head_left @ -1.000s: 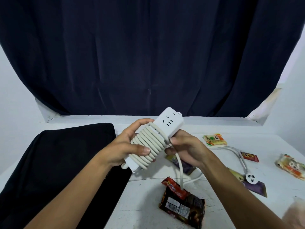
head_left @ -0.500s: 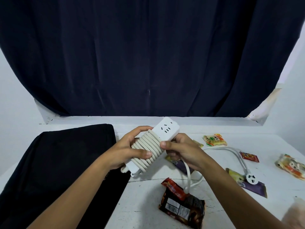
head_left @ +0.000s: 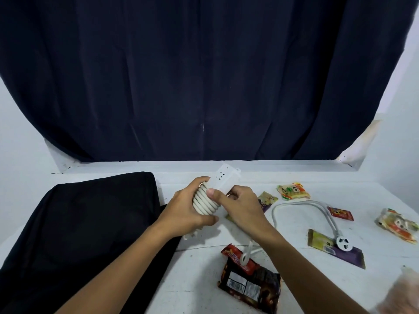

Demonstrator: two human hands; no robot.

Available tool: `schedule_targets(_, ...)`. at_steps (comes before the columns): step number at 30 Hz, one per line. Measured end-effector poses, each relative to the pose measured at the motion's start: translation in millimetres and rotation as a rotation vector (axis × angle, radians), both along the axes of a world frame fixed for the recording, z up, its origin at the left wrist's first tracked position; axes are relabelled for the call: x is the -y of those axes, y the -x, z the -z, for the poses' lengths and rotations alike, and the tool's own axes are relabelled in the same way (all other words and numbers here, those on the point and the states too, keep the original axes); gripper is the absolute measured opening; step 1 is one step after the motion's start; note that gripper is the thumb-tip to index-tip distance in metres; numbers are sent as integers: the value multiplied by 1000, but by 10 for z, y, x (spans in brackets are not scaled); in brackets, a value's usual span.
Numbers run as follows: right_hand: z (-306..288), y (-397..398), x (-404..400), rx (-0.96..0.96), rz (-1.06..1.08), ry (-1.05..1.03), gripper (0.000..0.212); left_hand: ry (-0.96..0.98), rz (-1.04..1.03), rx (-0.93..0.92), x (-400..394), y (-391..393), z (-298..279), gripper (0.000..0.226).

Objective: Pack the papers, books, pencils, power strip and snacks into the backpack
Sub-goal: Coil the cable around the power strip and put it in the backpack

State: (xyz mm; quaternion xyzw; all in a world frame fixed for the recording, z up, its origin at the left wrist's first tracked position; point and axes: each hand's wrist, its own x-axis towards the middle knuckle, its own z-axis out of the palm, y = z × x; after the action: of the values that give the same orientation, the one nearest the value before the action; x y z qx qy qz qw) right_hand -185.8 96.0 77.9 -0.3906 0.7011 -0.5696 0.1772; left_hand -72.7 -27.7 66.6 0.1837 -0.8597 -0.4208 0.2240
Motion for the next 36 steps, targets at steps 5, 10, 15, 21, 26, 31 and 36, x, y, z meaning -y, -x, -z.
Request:
schedule_targets(5,-72,9,-101,218,-85,-135,21,17,-158,-63,65,45,-52,72)
schedule_targets(10,-120,44,-208,396,-181,-223,19,347,-365,99,140,63,-142,82)
schedule_targets(15,-87,-9,-231,109,-124,-254,22,659,-386,254,178,102,-133,88)
schedule_targets(21,-128,-48,-244,-447,-23,-302,22,744,-235,474,143,78,-119,89)
schedule_targets(26,-246,-35,-247,-610,-76,-180,17,684,153,589,8,14,-259,82)
schedule_targets(31,-327,277,-203,-290,-101,-162,24,444,335,513,-23,-59,-157,87)
schedule_targets(36,-302,473,-248,141,-298,-138,16,10,476,263,-137,-121,-135,90)
